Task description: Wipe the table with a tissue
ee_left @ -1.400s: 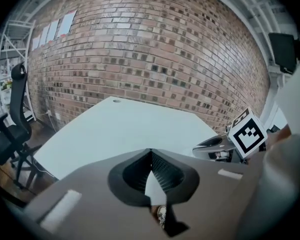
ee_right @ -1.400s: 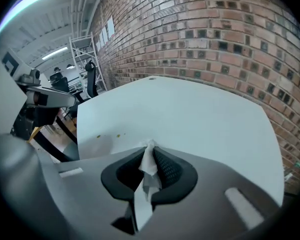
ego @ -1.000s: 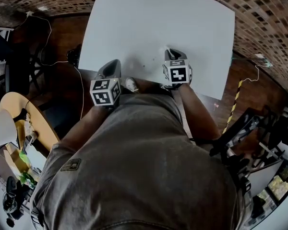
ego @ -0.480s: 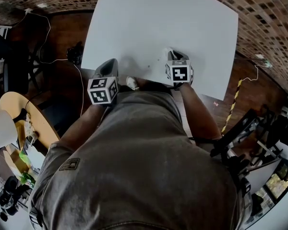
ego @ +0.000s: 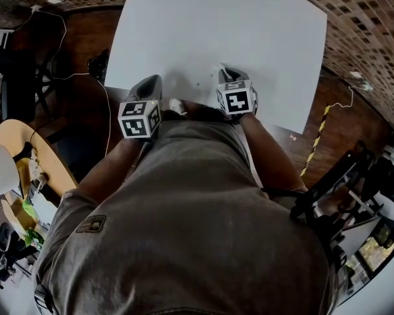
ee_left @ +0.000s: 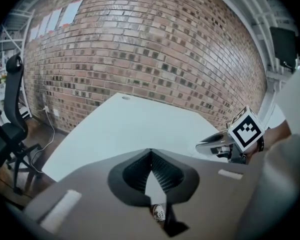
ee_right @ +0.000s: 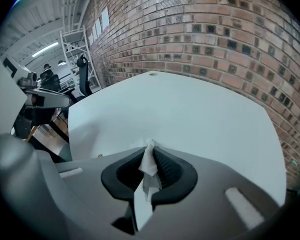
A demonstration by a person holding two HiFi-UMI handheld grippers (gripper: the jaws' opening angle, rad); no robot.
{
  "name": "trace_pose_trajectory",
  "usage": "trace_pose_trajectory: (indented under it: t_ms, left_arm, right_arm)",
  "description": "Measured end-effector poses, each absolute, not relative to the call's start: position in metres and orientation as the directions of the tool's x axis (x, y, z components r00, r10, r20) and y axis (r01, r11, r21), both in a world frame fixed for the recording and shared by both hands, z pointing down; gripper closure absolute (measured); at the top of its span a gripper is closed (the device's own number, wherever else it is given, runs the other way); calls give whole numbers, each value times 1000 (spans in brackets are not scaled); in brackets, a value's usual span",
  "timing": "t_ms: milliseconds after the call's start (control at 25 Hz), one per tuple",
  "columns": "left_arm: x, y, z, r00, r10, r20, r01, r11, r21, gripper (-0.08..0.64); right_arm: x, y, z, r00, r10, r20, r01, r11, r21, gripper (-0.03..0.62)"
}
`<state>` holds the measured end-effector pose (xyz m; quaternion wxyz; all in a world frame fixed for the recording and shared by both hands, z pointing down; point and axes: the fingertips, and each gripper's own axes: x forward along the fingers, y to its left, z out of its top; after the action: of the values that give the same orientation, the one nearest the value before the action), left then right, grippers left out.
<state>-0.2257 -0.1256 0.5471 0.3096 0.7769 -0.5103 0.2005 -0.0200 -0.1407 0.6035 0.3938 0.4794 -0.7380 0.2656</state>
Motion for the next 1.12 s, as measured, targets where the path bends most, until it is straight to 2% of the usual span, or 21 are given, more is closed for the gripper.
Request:
trace_pose_trajectory:
  t_ms: [520,1120]
  left_arm:
    - [-233,-110,552,384,-656,649,-923,-272,271,558]
    - [-235,-112,554,401,-643,653,-916,-291,275,558]
  right_arm:
    - [-48,-122,604,-292,-454,842,-877,478,-47,548]
    - [-65,-110,606,-317,-411,855,-865,494,-83,548]
